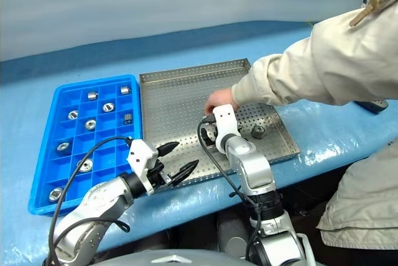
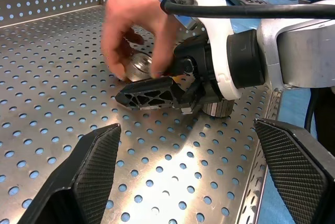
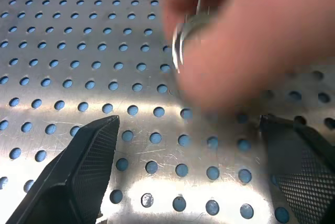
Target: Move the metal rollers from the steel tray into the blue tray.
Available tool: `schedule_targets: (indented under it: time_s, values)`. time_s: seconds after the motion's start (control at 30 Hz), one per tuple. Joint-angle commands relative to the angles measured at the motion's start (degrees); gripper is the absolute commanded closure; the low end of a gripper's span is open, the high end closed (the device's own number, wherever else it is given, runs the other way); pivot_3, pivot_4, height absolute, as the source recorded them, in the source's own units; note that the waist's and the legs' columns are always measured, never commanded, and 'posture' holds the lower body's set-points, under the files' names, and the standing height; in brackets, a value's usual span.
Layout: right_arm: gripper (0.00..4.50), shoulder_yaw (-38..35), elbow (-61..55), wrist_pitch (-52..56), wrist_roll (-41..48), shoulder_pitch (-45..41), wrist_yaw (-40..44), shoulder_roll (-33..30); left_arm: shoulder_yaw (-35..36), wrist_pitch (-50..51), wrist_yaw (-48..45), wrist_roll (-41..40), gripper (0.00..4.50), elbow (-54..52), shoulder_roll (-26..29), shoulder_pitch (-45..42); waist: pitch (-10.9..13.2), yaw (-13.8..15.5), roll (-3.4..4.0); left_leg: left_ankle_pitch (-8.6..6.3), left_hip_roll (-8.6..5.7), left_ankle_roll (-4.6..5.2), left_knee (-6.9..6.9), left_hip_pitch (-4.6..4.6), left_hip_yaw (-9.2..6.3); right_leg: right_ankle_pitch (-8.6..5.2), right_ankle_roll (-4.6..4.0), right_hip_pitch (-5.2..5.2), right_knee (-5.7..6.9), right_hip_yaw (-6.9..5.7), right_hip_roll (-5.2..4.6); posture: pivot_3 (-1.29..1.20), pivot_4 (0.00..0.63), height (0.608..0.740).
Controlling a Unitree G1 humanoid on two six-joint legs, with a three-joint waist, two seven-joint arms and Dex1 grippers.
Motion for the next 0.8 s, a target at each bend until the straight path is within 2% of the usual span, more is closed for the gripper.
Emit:
schedule_targets:
  time_s: [0.03, 0.57, 0.8]
  values:
    - [0.00, -0.41, -1.52, 0.01, 0.04, -0.55, 0.07, 0.31, -0.64, -0.43, -0.13, -0.13, 0.05, -3.36, 0.35, 0.02, 0.00, 0.00, 0.00, 0.00, 0.00, 0.00, 0.00, 0.00, 0.00, 0.00, 0.00, 0.00, 0.00, 0.00, 0.00, -0.07, 0.150, 0.740]
    - [0.00, -0.20, -1.77, 0.06, -0.23, -0.24, 0.21, 0.19, -1.64, 1.32, 0.35, -0.34, 0.05, -3.73, 0.38, -0.71, 0.00, -0.01, 0.00, 0.00, 0.00, 0.00, 0.00, 0.00, 0.00, 0.00, 0.00, 0.00, 0.00, 0.00, 0.00, -0.08, 0.150, 0.740]
    - [0.00, -1.86, 0.65, -4.31, -1.04, -3.94, -2.13, 2.20, -2.13, 1.80, 0.38, -0.48, 0.05, -3.76, 0.16, -1.16, 0.01, -0.21, 0.02, 0.00, 0.00, 0.00, 0.00, 0.00, 0.02, 0.00, 0.00, -0.01, 0.00, 0.01, 0.00, -0.08, 0.150, 0.740]
